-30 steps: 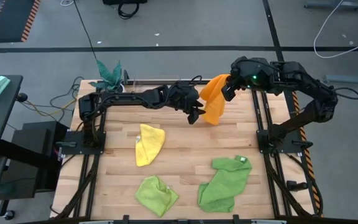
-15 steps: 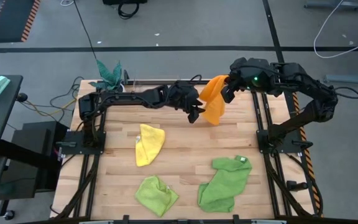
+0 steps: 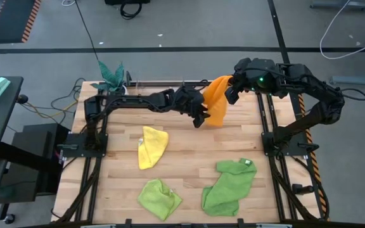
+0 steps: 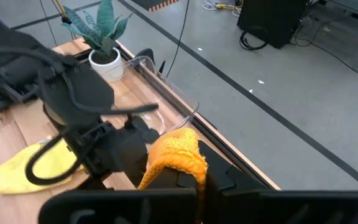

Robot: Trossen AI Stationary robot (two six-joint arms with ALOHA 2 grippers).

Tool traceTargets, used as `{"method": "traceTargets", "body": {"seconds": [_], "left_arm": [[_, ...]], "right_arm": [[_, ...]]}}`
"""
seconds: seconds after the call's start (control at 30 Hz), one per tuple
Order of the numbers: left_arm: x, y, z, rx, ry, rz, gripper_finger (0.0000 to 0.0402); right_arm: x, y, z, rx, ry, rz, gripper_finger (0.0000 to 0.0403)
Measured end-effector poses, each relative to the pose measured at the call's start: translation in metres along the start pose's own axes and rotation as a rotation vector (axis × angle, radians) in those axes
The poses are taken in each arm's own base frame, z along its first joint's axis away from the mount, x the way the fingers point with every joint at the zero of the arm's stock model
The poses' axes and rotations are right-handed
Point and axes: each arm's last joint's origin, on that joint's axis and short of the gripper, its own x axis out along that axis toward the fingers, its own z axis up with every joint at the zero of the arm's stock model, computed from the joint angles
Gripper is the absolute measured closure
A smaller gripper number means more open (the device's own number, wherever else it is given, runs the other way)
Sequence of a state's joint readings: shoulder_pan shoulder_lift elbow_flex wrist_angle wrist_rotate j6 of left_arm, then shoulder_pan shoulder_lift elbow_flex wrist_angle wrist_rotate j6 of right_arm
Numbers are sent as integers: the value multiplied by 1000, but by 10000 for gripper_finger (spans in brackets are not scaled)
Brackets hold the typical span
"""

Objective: Fold microfiber towels
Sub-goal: Fold the orange towel

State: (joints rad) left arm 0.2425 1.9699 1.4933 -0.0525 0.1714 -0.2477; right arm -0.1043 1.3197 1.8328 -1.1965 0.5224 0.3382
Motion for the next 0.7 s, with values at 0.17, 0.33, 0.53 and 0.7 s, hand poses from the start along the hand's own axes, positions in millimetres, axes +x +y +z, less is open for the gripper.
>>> {"method": "traceTargets", "body": {"seconds": [0.17,0.33,0.53,0.7], "left_arm": [[5,-2,-4,7,11,-13,220],[5,-1,-1,3,-16,-18,268],[5,-4,-1,7,-24,-25,372],[5,-5,-1,-34,-22,-27,388]], "right_arm": [[0,0,0,-1,1,0,403],[0,0,0,-1,1,0,403],[0,0,0,-2,1,0,403],[1,-3,-2,-13,21,-19,403]]}}
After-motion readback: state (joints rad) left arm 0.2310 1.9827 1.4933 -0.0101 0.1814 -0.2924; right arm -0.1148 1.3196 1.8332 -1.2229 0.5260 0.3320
